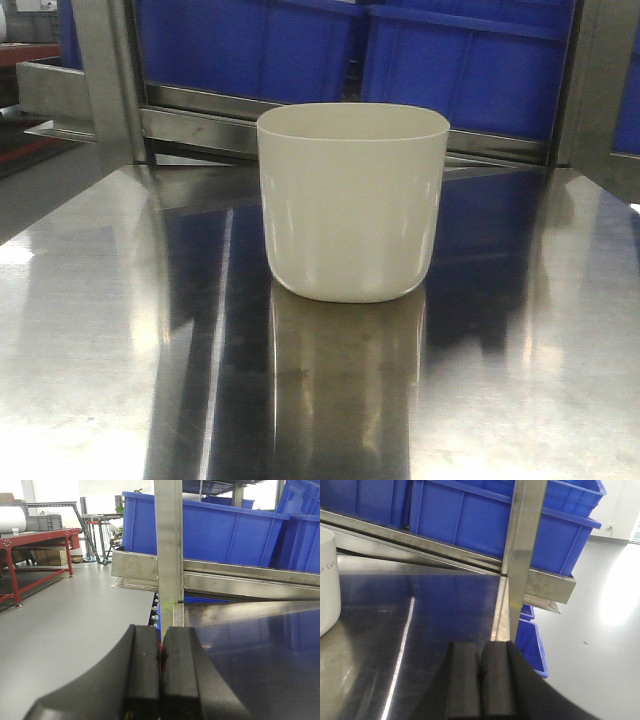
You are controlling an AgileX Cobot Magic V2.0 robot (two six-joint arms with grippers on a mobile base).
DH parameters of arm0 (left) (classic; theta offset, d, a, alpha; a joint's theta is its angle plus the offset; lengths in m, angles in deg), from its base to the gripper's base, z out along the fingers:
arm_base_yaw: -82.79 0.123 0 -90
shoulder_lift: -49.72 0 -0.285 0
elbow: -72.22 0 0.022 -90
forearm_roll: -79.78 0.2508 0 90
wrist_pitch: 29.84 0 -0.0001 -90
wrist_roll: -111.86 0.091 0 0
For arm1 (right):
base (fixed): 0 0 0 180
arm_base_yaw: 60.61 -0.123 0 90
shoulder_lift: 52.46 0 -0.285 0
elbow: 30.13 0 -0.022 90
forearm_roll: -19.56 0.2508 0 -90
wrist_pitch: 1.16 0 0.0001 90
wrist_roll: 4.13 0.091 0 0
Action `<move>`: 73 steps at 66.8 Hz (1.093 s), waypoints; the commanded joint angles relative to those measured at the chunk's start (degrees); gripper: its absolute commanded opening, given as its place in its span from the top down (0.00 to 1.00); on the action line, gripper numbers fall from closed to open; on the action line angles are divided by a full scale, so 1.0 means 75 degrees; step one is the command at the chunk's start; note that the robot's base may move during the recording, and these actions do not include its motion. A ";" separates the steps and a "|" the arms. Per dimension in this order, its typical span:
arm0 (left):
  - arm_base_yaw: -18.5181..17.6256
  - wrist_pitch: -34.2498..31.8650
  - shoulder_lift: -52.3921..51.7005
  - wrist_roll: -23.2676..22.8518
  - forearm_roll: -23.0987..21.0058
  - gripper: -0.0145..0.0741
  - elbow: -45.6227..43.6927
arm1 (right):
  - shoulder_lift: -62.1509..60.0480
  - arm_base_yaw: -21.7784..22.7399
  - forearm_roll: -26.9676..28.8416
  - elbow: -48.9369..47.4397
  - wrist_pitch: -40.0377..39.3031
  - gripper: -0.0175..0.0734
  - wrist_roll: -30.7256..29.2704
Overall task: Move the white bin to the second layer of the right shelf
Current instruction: 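Move the right gripper toward the cream-white bin on the table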
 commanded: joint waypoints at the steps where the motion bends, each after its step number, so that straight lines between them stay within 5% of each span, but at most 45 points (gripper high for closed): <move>1: -0.0029 -0.0606 -0.0123 -0.0011 -0.0021 0.74 0.0281 | -0.0153 0.0035 0.0000 -0.0126 -0.0709 0.75 0.0002; 39: -0.0029 -0.0606 -0.0123 -0.0011 -0.0021 0.74 0.0281 | -0.0044 0.0035 0.0000 -0.0531 -0.0824 0.75 0.0002; 73: -0.0029 -0.0606 -0.0123 -0.0011 -0.0021 0.74 0.0281 | 0.2468 0.0035 0.0000 -0.2330 0.1466 0.75 -0.0005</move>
